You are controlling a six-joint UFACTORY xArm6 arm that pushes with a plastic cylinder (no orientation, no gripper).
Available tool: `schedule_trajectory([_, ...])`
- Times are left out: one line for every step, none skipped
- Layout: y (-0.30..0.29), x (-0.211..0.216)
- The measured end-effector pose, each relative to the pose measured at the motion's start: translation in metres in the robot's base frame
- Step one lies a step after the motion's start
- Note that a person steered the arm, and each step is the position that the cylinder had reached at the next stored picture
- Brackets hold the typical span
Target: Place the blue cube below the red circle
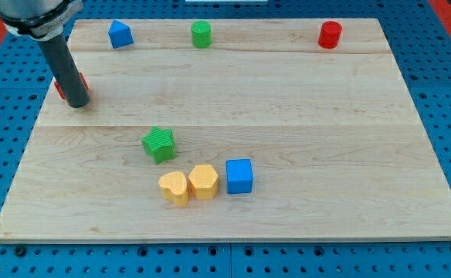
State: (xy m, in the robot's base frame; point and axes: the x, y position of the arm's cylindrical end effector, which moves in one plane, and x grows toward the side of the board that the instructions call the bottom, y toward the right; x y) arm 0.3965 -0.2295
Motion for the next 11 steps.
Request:
schedule_trajectory([0.000,0.000])
schedule_trajectory([0.004,0.031])
schedule_trajectory([-0.005,0.072])
schedule_trajectory([0.050,0.115])
schedule_trajectory([0.062,0.119])
schedule_trajectory([0.061,0.119])
schedule_trajectory([0.060,0.119])
schedule_trajectory([0.060,0.119])
schedule_trajectory([0.072,0.124])
schedule_trajectory([0.081,0.124])
schedule_trajectory([0.082,0.149])
